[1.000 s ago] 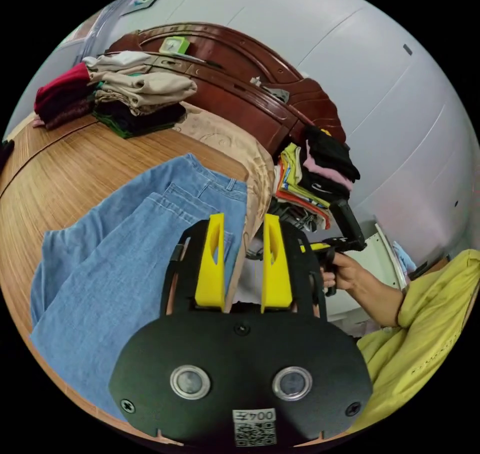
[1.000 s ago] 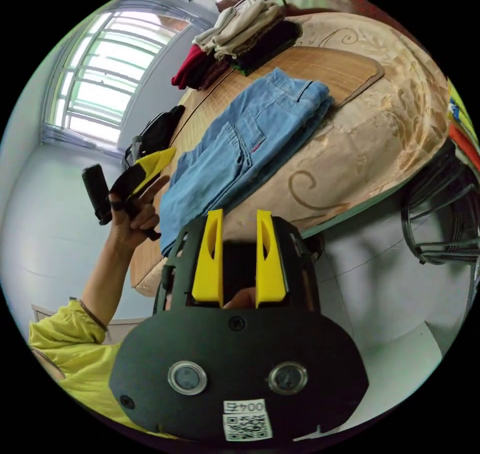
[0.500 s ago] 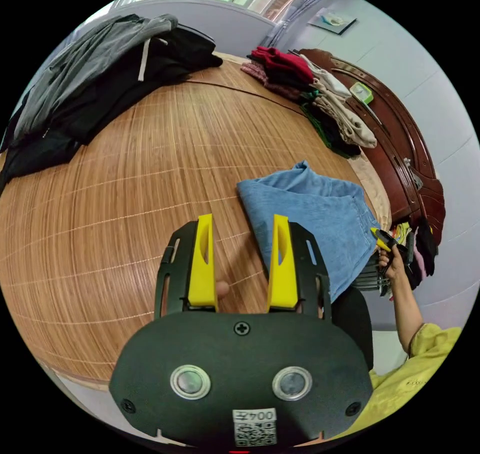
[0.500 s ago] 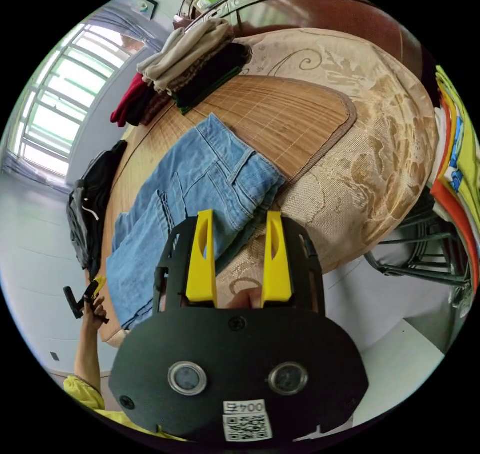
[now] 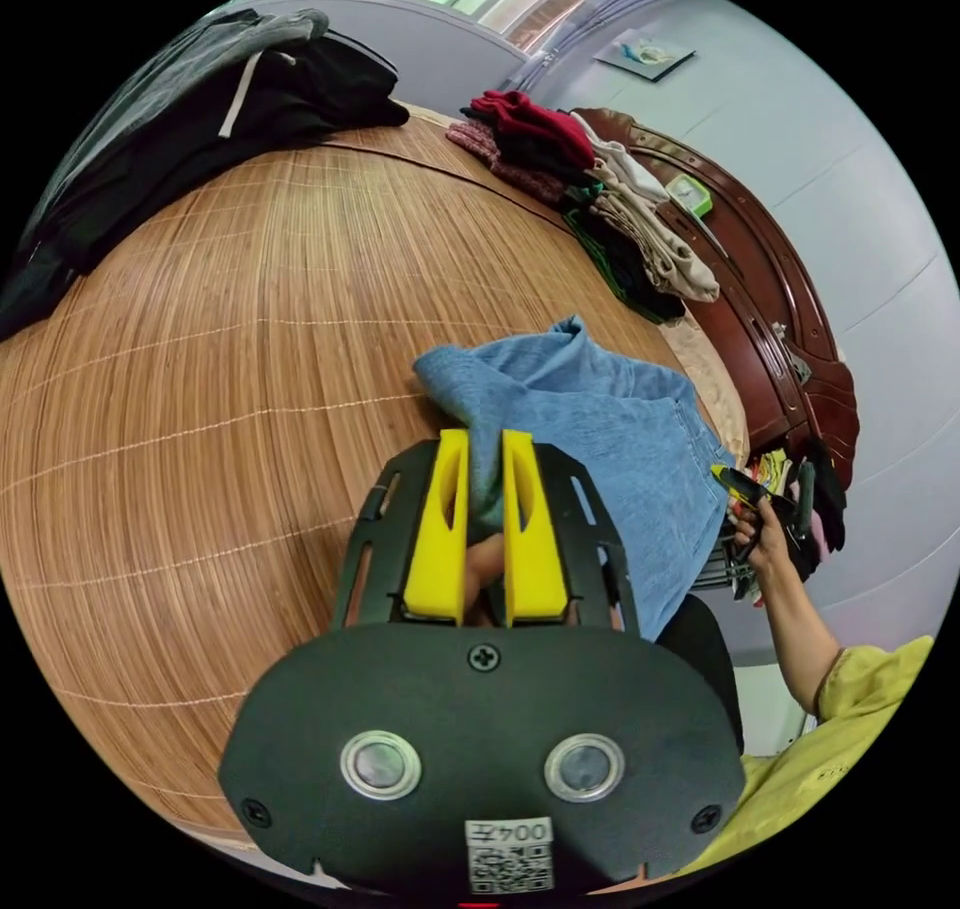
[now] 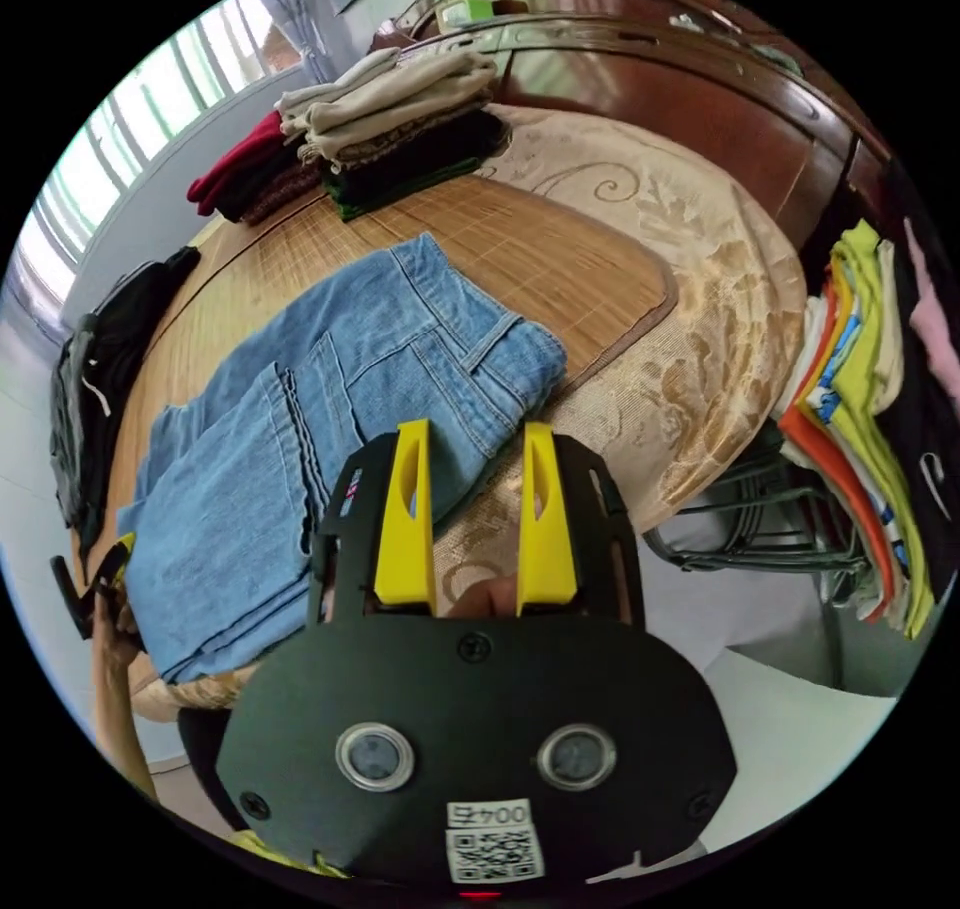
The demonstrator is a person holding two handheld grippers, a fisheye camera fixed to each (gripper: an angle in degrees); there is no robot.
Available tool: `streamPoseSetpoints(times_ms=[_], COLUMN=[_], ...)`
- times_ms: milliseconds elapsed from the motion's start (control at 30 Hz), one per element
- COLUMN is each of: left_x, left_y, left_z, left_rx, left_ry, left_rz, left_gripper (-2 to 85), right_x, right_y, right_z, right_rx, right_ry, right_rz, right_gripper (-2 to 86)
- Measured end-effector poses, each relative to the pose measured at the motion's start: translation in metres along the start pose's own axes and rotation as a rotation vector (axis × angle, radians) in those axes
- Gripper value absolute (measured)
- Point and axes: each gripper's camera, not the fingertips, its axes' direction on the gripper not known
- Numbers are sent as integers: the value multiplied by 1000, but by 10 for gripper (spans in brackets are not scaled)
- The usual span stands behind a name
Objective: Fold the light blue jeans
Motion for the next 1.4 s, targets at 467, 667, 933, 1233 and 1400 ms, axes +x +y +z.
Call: streamPoseSetpoints(times_ms=[467,667,933,1233,1400], left_x=[5,-48,-152,-113,-121], left_y=[75,118,184,306,339], left_z=[-13,-60,-139,-121,-60], left_rx=[74,126,133,238,102], left_ry=[-122,-229,-283,-129,-241], left_rz=[60,-17,-113,-4,-14], left_gripper=[22,22,22,4,2], right_x=[-36,-87,-154,-170,-145], right_y=[-31,-68,-114,-177,-204], right_z=[-50,-33,-42,-39,-42], right_rx=[115,-85,-365,-490,-590], right_ry=[-69,-374,-776,-718,-834], right_rz=[-99,-264,-492,-456,-407], right_gripper=[13,3,120,118,108])
